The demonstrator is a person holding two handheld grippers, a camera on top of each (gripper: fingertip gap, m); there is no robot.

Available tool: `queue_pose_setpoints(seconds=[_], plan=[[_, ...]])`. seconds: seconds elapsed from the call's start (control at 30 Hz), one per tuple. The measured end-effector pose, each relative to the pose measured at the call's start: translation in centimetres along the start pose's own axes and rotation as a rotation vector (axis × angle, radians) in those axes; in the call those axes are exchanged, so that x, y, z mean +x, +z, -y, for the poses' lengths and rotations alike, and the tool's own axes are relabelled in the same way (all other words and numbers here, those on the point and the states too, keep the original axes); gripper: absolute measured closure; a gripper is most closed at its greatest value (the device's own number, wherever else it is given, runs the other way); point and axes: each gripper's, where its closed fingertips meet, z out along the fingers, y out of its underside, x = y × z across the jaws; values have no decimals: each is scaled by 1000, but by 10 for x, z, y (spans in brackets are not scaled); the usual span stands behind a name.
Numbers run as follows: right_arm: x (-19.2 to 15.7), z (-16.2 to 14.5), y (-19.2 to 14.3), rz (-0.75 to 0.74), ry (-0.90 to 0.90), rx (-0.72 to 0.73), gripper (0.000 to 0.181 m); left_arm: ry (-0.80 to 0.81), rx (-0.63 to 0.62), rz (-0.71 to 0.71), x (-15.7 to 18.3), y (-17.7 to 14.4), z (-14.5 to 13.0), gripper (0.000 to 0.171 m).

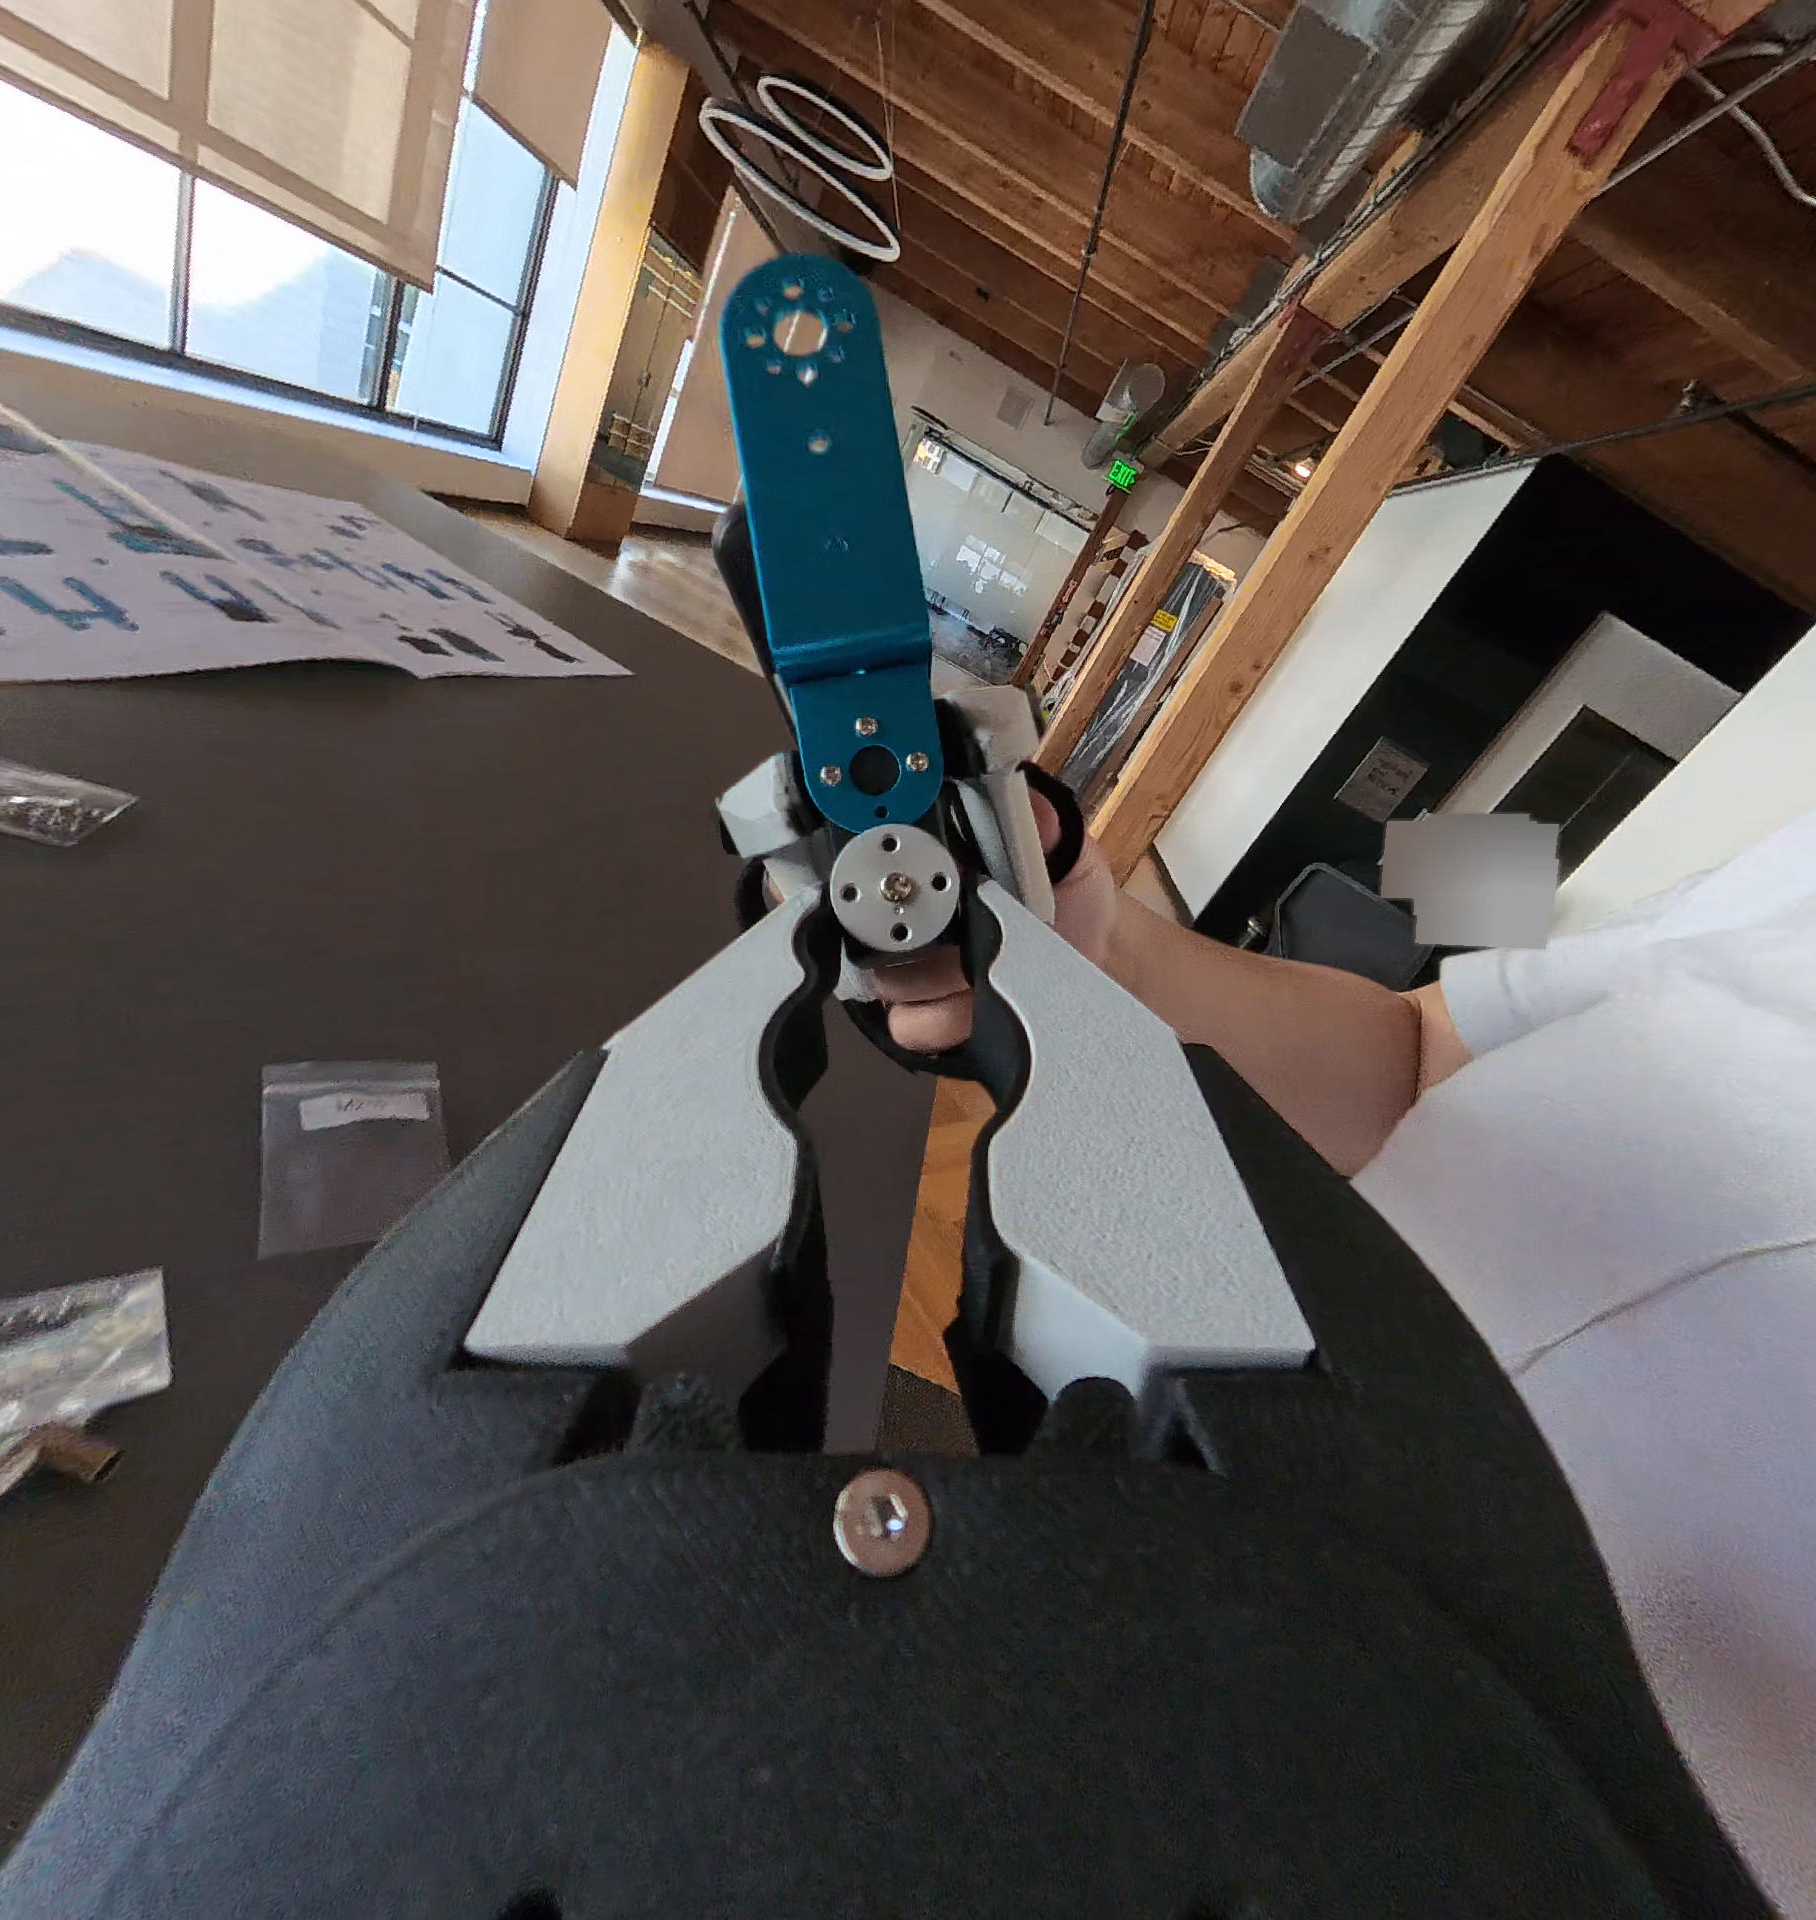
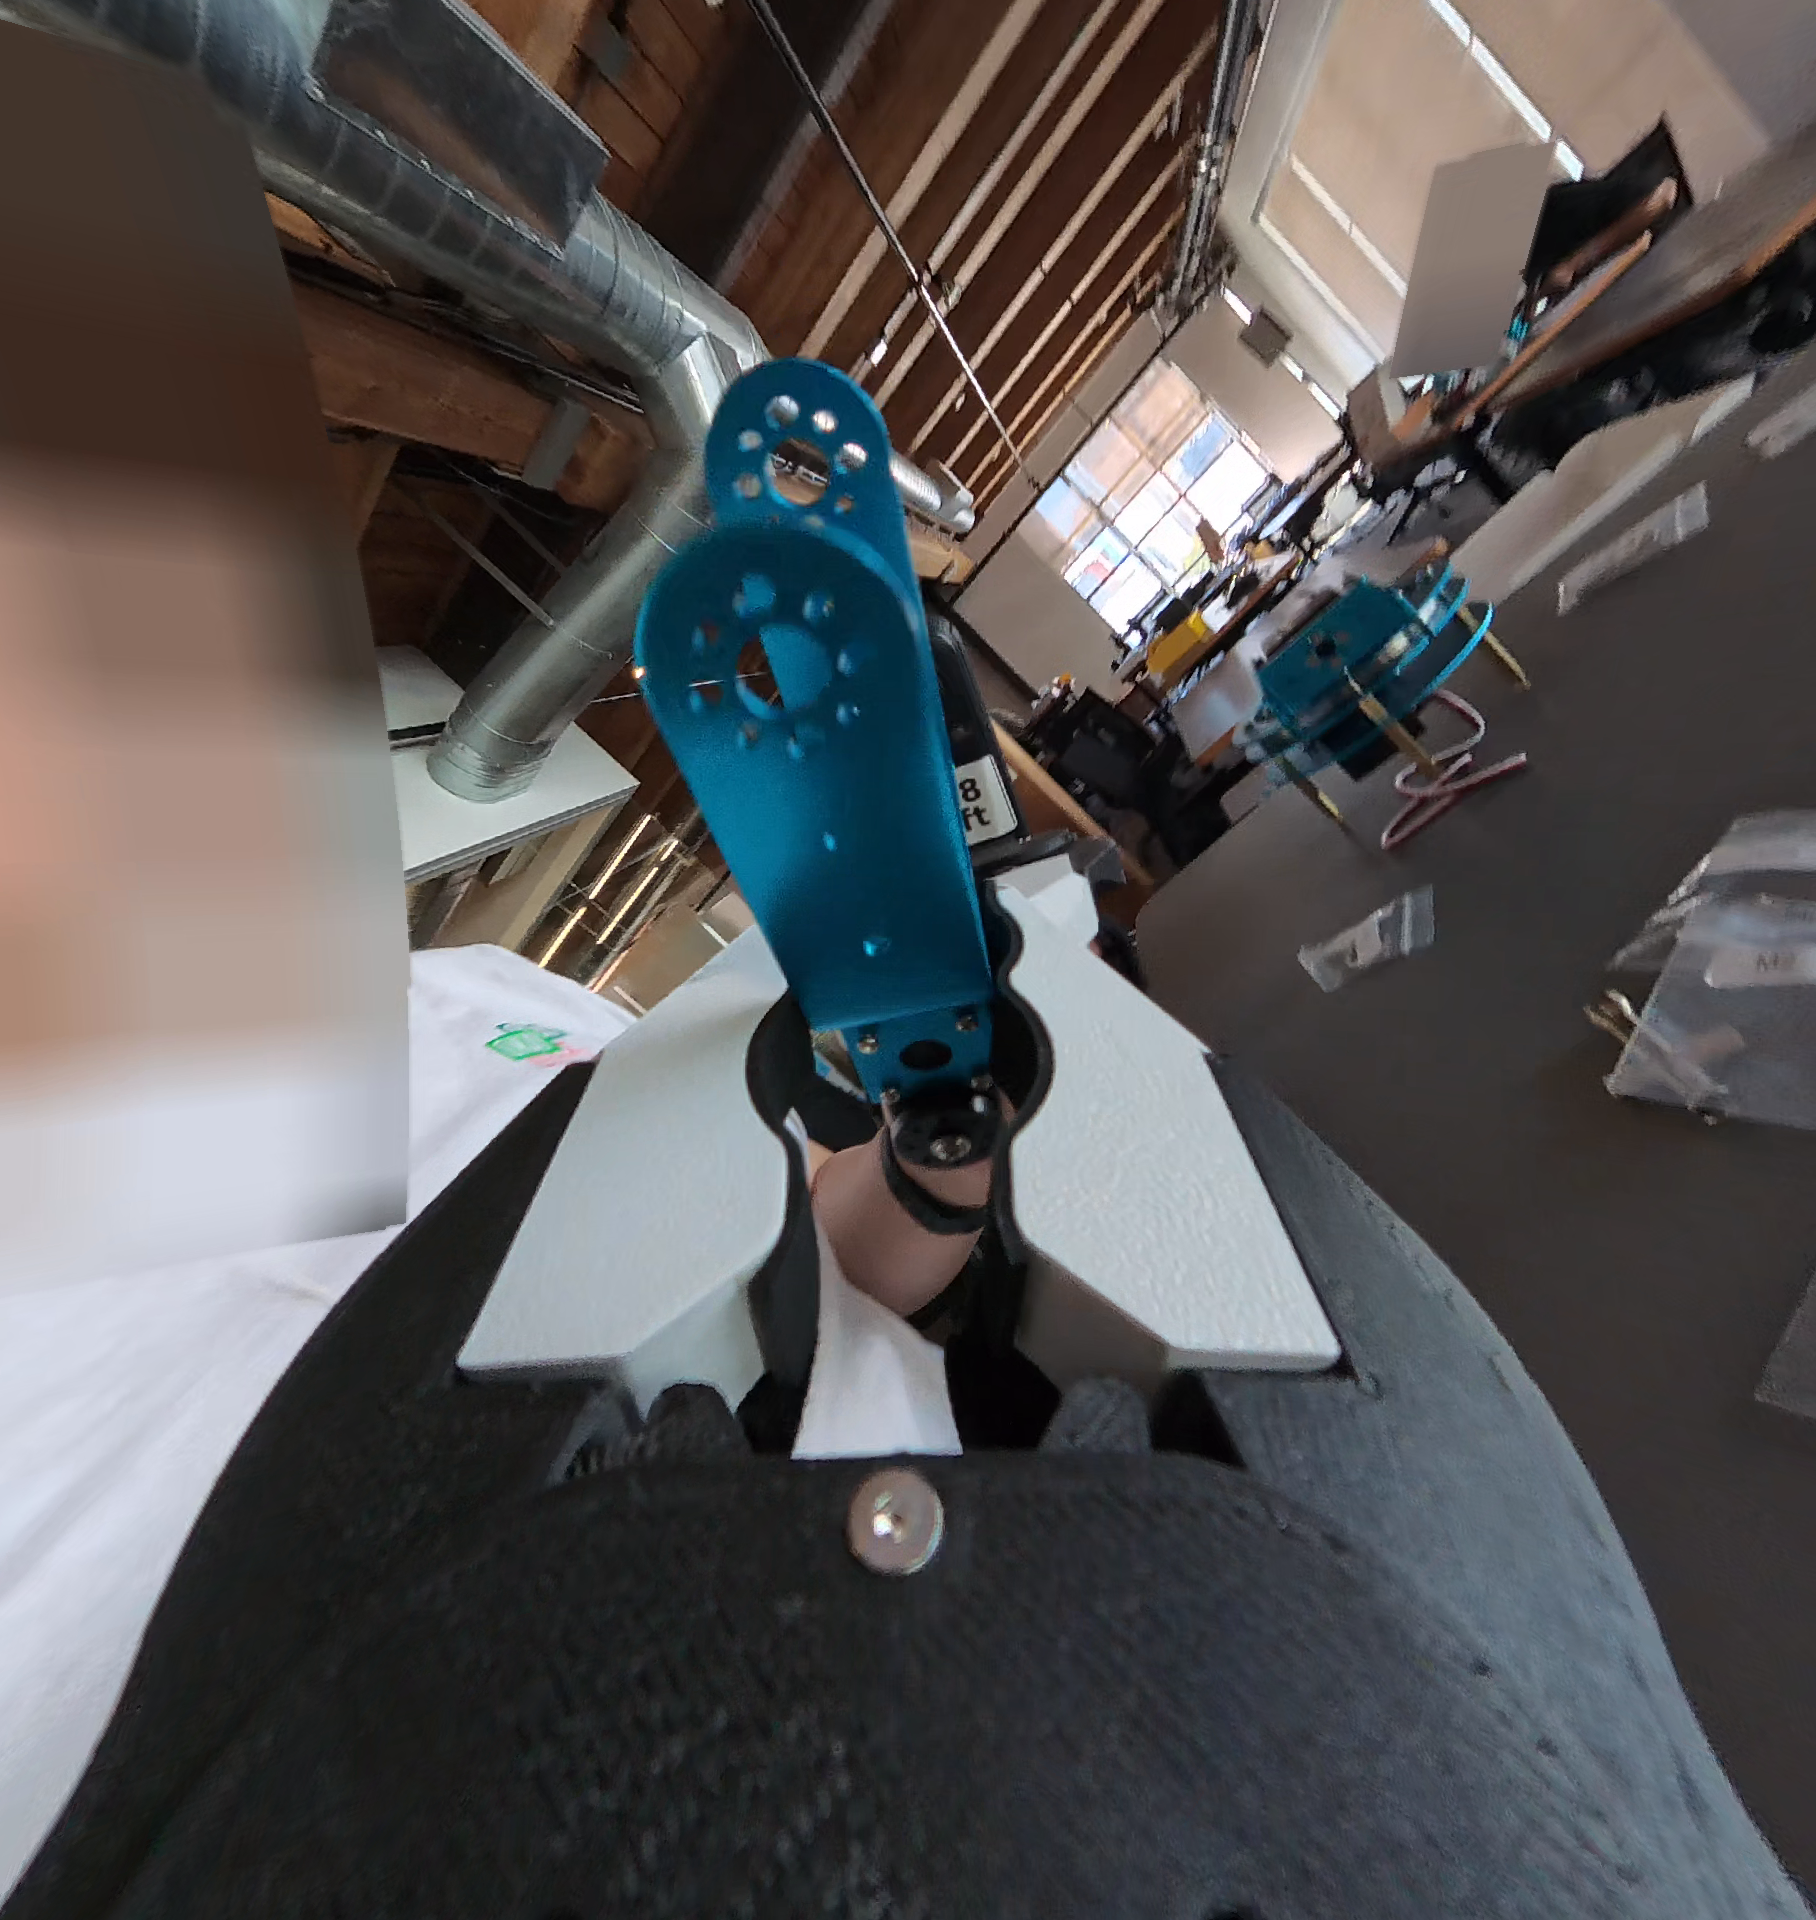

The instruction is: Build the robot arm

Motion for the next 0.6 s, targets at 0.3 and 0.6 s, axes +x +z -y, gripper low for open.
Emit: queue_pose_setpoints(seconds=[0.3, 0.6], plan=[[55, 7, -3, -104, 158, -80, 130, 63, -60, 203, -53, -38, 3, 151], [63, 5, -21, -270, 117, -232, 91, 609, -292, 463, -64, -3, 6, 152]])
